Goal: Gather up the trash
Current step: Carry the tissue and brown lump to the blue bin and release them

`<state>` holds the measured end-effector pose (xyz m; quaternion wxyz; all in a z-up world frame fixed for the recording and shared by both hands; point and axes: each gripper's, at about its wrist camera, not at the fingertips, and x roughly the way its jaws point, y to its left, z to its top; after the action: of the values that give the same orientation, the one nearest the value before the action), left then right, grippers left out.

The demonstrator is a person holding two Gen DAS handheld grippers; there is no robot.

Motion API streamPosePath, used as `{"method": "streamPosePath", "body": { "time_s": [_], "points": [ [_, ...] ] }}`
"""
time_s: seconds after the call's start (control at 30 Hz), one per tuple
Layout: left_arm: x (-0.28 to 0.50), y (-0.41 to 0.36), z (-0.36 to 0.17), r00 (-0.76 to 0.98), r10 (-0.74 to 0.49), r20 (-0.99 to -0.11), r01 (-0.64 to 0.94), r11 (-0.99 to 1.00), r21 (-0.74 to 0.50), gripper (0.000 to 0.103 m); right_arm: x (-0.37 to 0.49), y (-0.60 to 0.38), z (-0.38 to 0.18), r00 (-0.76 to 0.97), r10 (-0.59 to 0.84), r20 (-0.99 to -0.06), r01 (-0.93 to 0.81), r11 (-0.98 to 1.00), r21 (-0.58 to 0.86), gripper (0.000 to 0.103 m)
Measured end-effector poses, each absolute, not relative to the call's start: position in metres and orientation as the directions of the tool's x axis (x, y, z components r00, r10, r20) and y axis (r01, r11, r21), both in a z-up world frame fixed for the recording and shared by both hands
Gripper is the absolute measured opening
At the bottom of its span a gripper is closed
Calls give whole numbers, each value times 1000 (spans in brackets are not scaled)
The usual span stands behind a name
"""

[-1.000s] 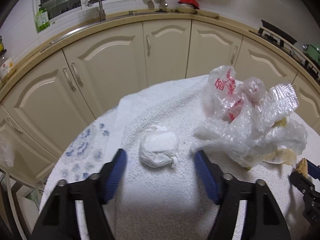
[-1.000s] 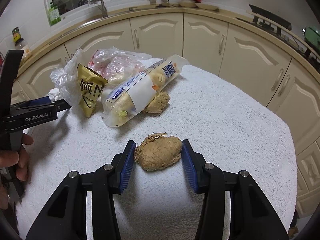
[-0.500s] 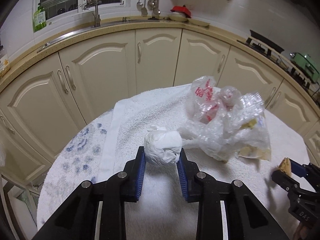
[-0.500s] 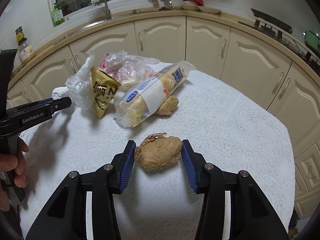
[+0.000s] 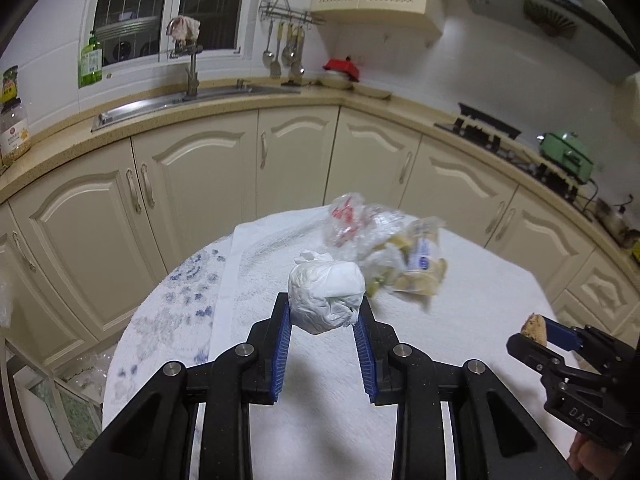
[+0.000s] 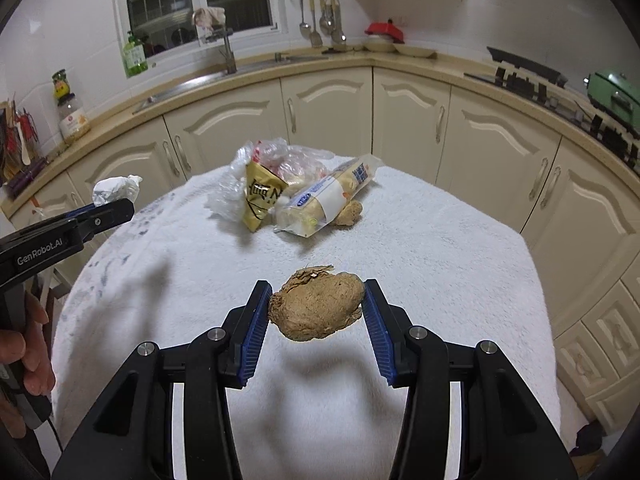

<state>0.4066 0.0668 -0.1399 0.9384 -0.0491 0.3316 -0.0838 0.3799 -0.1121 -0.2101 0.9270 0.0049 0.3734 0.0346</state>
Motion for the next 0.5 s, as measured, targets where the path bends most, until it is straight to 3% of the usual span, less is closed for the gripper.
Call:
{"method": "streamPosePath", "body": {
  "time_s": [0.5],
  "points": [
    [246,0,-101,833,-320,-451,292,947,-134,27,274,-148,-145,830,13,-558,11,999,39,47]
  ]
}}
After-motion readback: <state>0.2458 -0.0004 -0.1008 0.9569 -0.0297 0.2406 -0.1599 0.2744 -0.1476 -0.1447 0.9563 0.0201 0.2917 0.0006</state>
